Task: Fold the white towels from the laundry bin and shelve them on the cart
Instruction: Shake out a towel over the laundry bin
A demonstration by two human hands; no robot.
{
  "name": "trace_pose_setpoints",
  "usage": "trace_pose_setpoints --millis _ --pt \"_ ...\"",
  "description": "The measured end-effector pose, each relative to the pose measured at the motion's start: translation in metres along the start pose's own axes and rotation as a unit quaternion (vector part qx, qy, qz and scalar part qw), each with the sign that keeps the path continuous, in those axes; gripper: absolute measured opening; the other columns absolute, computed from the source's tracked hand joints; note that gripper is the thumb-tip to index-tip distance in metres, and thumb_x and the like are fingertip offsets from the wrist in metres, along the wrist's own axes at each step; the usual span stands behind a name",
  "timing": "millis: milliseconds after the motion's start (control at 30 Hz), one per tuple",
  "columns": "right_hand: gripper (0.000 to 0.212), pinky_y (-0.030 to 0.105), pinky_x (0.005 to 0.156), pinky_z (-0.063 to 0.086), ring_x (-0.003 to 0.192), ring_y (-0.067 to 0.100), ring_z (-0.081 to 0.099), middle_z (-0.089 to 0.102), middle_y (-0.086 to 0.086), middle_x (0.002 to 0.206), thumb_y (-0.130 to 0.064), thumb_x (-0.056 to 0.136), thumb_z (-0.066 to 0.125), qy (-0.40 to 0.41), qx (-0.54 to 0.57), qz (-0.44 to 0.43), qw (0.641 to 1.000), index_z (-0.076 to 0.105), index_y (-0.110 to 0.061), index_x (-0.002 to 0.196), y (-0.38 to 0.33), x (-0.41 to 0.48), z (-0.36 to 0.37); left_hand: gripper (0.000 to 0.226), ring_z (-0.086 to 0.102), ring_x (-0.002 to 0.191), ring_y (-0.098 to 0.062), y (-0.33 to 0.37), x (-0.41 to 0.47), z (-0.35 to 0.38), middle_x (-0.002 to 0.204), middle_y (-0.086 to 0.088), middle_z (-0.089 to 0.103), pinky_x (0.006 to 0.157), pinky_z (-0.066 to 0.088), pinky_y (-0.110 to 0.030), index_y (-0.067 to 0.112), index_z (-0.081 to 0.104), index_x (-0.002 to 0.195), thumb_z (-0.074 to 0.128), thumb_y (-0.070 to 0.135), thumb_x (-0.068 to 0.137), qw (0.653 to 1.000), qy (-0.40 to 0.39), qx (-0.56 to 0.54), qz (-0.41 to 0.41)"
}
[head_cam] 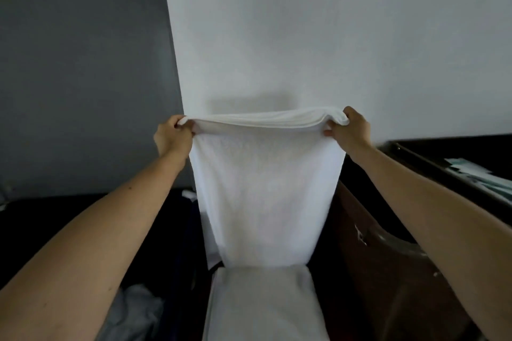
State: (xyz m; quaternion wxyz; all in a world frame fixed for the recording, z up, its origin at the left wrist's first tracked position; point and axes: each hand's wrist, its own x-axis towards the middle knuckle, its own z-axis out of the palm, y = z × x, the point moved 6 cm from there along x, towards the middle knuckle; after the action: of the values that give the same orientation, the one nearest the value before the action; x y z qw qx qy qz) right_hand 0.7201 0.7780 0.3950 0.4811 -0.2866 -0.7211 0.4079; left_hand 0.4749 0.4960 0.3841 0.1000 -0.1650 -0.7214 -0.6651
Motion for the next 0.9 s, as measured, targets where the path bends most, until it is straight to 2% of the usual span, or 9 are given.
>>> trace_pose_setpoints --millis 167,333,500,633,667,733,800,867,900 --pt "0.034 0.010 0.047 0.049 0.062 0.013 0.055 0.049 0.005 0.073 -0.002 0.088 0.058 -0.027 -0.030 0.032 0.999 0.036 -0.014 0.064 0.000 -0.086 -0.022 0.016 0.065 0.095 -0.025 -0.021 -0.067 -0.050 0.094 -0.003 0.063 0.086 0.055 -0.040 0.014 0.067 0.101 0.056 0.017 0.090 0.999 -0.022 0.012 -0.036" --pt "0.025 0.011 0.047 0.049 0.067 0.019 0.063 0.058 0.010 0.086 -0.006 0.089 0.060 -0.059 -0.034 0.076 0.995 0.046 -0.015 0.070 0.004 -0.149 -0.043 0.011 0.066 0.092 -0.026 -0.032 -0.123 -0.091 0.091 -0.004 0.062 0.086 0.055 -0.038 0.012 0.065 0.097 0.055 0.014 0.091 0.996 -0.041 0.028 -0.068" --pt "0.030 0.008 0.042 0.042 0.053 0.007 0.062 0.054 0.007 0.079 -0.008 0.088 0.062 -0.076 -0.050 0.091 0.992 0.041 -0.014 0.066 -0.001 -0.189 -0.067 0.014 0.066 0.088 -0.024 -0.024 -0.170 -0.121 0.092 -0.005 0.062 0.086 0.054 -0.033 0.008 0.065 0.100 0.054 0.012 0.092 0.995 -0.037 0.058 -0.066" --pt "0.030 0.011 0.041 0.044 0.050 0.007 0.064 0.055 0.007 0.086 -0.010 0.088 0.063 -0.127 -0.082 0.089 0.984 0.041 -0.016 0.069 -0.003 -0.216 -0.088 0.013 0.064 0.081 -0.020 -0.021 -0.210 -0.144 0.090 -0.005 0.062 0.084 0.054 -0.032 0.007 0.065 0.100 0.056 0.012 0.092 0.993 -0.029 0.081 -0.079" --pt "0.029 0.012 0.042 0.046 0.048 0.006 0.064 0.055 0.007 0.087 -0.010 0.088 0.064 -0.146 -0.097 0.092 0.980 0.041 -0.016 0.069 -0.004 -0.224 -0.093 0.013 0.064 0.080 -0.020 -0.023 -0.220 -0.150 0.090 -0.005 0.061 0.084 0.054 -0.033 0.007 0.065 0.101 0.056 0.011 0.092 0.992 -0.031 0.091 -0.082" --pt "0.025 0.023 0.054 0.053 0.059 0.016 0.069 0.057 0.010 0.089 -0.010 0.086 0.065 -0.184 -0.139 0.105 0.967 0.044 -0.013 0.073 0.004 -0.243 -0.101 0.013 0.064 0.080 -0.021 -0.029 -0.242 -0.159 0.091 -0.006 0.061 0.085 0.055 -0.034 0.006 0.065 0.102 0.057 0.009 0.091 0.989 -0.043 0.115 -0.087" --pt "0.016 0.033 0.062 0.055 0.062 0.022 0.070 0.057 0.012 0.090 -0.011 0.086 0.065 -0.223 -0.175 0.129 0.950 0.049 -0.009 0.087 0.015 -0.265 -0.109 0.013 0.064 0.077 -0.020 -0.037 -0.263 -0.165 0.092 -0.008 0.061 0.085 0.055 -0.035 0.005 0.065 0.102 0.058 0.008 0.091 0.984 -0.060 0.141 -0.094" --pt "0.017 0.028 0.057 0.054 0.048 0.014 0.065 0.057 0.010 0.091 -0.014 0.090 0.061 -0.265 -0.194 0.156 0.932 0.047 -0.010 0.098 0.025 -0.284 -0.115 0.014 0.063 0.073 -0.018 -0.049 -0.284 -0.168 0.093 -0.009 0.060 0.084 0.055 -0.036 0.005 0.064 0.104 0.059 0.008 0.091 0.977 -0.079 0.168 -0.108" --pt "0.017 0.026 0.056 0.054 0.049 0.014 0.064 0.059 0.009 0.090 -0.016 0.091 0.060 -0.281 -0.206 0.167 0.922 0.046 -0.011 0.099 0.030 -0.292 -0.118 0.015 0.063 0.073 -0.018 -0.055 -0.293 -0.169 0.094 -0.009 0.060 0.085 0.055 -0.036 0.005 0.064 0.105 0.060 0.009 0.091 0.974 -0.087 0.178 -0.113"
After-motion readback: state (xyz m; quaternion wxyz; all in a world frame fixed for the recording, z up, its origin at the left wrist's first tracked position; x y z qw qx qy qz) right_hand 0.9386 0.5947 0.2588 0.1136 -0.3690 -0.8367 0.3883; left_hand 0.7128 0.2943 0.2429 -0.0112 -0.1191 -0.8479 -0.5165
